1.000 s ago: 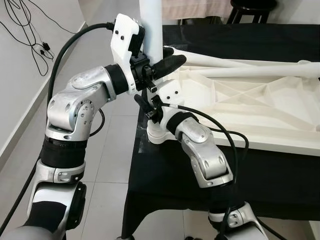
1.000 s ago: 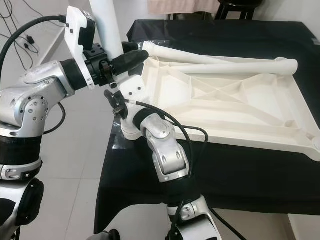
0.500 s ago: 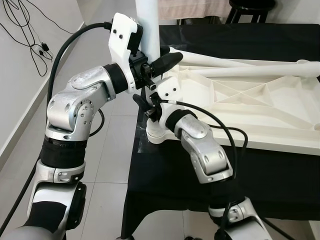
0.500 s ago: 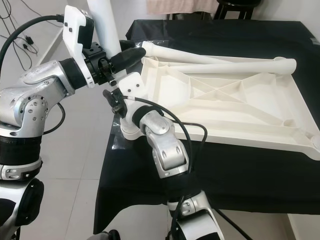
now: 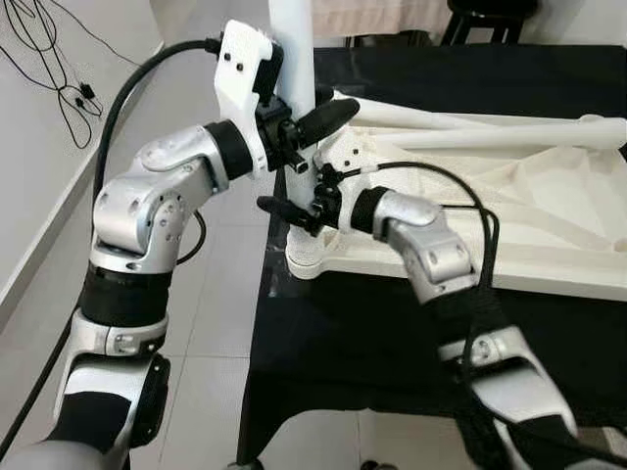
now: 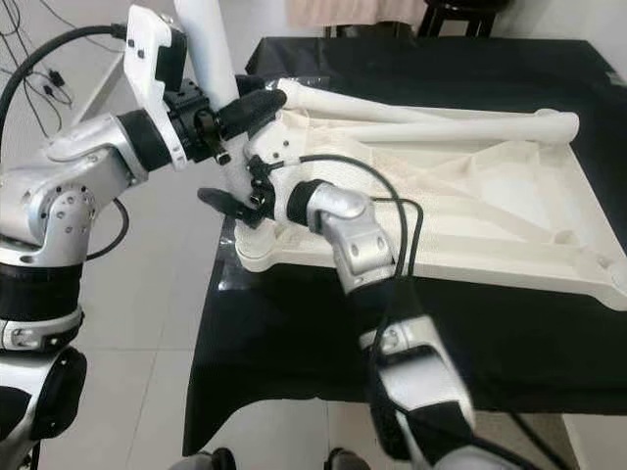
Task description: Building children table
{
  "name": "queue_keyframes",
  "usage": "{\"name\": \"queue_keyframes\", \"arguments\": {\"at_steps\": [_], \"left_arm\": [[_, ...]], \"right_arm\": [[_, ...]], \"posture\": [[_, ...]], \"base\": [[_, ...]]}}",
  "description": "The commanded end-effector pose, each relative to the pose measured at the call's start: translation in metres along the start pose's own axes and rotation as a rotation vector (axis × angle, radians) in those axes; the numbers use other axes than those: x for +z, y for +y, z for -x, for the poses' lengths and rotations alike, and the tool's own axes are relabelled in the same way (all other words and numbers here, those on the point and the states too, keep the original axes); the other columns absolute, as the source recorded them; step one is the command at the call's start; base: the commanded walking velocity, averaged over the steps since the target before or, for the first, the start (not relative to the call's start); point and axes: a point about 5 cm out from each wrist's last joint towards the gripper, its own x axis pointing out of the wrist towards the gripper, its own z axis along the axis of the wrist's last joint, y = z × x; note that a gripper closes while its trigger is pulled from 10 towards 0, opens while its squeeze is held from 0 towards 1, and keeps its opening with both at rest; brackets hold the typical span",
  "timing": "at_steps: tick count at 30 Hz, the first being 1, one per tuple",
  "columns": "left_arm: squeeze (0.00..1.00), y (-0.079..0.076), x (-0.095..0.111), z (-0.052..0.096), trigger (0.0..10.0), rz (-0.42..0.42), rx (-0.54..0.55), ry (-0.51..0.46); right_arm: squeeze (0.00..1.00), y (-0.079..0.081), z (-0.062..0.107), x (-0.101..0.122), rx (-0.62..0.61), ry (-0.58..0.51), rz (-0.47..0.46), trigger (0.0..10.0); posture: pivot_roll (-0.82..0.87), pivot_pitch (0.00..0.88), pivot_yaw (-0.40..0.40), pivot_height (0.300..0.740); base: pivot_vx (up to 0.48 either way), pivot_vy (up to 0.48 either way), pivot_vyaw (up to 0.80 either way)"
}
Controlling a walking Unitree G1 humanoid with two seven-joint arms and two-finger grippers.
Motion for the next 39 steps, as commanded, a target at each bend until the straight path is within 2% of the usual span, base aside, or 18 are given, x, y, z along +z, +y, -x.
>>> {"name": "queue_keyframes", "arguments": {"at_steps": [1,2,5,19,20,21,23,24,25,26,28,29,30,31,32,34,39], "left_arm": [[0.00,-0.010,-0.006,-0.007,0.0,0.025,-0.066,0.023],[0.00,-0.010,-0.006,-0.007,0.0,0.025,-0.067,0.024],[0.00,-0.011,-0.007,-0.007,0.0,0.026,-0.068,0.026],[0.00,-0.011,-0.008,-0.008,0.0,0.048,-0.071,0.013],[1.00,-0.013,-0.007,-0.007,8.1,0.043,-0.080,0.012],[1.00,-0.010,-0.007,-0.007,10.0,0.049,-0.043,0.007],[1.00,-0.010,-0.007,-0.007,10.0,0.049,-0.043,0.007],[0.00,-0.006,-0.006,-0.007,10.0,0.040,-0.003,0.014],[0.00,-0.006,-0.006,-0.007,10.0,0.040,-0.003,0.014],[0.00,-0.001,-0.004,-0.006,10.0,0.041,0.034,0.015],[0.00,-0.001,-0.004,-0.006,10.0,0.041,0.034,0.015],[0.00,0.001,-0.004,-0.005,10.0,0.039,0.045,0.017],[0.00,0.003,-0.004,-0.004,10.0,0.036,0.056,0.021],[0.00,0.004,-0.005,-0.003,10.0,0.037,0.067,0.024],[0.00,0.004,-0.005,-0.003,10.0,0.037,0.067,0.024],[0.00,0.006,-0.006,-0.003,10.0,0.039,0.077,0.024],[0.00,0.003,-0.008,-0.006,10.0,0.037,0.071,0.033]], "right_arm": [[0.00,0.011,-0.009,-0.005,0.120,0.029,0.015,5.3],[0.00,0.012,-0.010,-0.008,0.155,0.040,0.008,0.0],[0.00,0.012,-0.014,-0.013,0.214,0.049,-0.002,0.0],[0.00,0.012,-0.023,-0.015,0.220,0.038,-0.014,0.0],[0.00,0.012,-0.023,-0.017,0.211,0.041,-0.017,0.0],[0.00,0.011,-0.022,-0.021,0.185,0.059,-0.024,0.0],[0.00,0.011,-0.022,-0.021,0.185,0.059,-0.024,0.0],[0.00,0.010,-0.020,-0.031,0.087,0.122,-0.042,0.0],[0.00,0.010,-0.020,-0.031,0.087,0.122,-0.042,0.0],[0.00,0.021,-0.018,-0.051,-0.212,0.225,-0.095,0.0],[0.00,0.021,-0.018,-0.051,-0.212,0.225,-0.095,0.0],[0.00,0.045,-0.016,-0.059,-0.235,0.255,-0.125,0.0],[0.00,0.058,-0.012,-0.061,-0.320,0.241,-0.178,0.0],[0.00,0.063,-0.008,-0.061,-0.394,0.224,-0.213,0.0],[0.00,0.063,-0.008,-0.061,-0.394,0.224,-0.213,0.0],[0.00,0.058,-0.007,-0.063,-0.481,0.210,-0.236,0.0],[0.00,0.050,-0.013,-0.061,-0.490,0.202,-0.232,0.0]], "posture": [[0.06,0.198,0.002,0.740],[0.06,0.199,0.002,0.740],[0.06,0.200,0.003,0.740],[0.06,0.205,0.005,0.740],[0.06,0.205,0.006,0.740],[0.05,0.209,0.002,0.740],[0.05,0.209,0.002,0.740],[0.04,0.212,-0.015,0.740],[0.04,0.212,-0.015,0.740],[0.03,0.213,-0.036,0.740],[0.03,0.213,-0.036,0.740],[0.03,0.213,-0.036,0.740],[0.04,0.221,-0.041,0.740],[0.02,0.215,-0.027,0.740],[0.02,0.215,-0.027,0.740],[0.02,0.215,-0.024,0.740],[0.03,0.207,-0.026,0.740]], "base": [[0.000,0.000,0.00],[0.000,0.000,0.00],[0.000,0.000,0.00],[0.000,0.000,0.00],[0.000,0.000,0.00],[0.000,0.000,0.00],[0.000,0.000,0.00],[0.000,0.000,0.00],[0.000,0.000,0.00],[0.000,0.000,0.00],[0.000,0.000,0.00],[0.000,0.000,0.00],[0.000,0.000,0.00],[0.000,0.000,0.00],[0.000,0.000,0.00],[0.000,0.000,0.00],[0.000,0.000,0.00]]}}
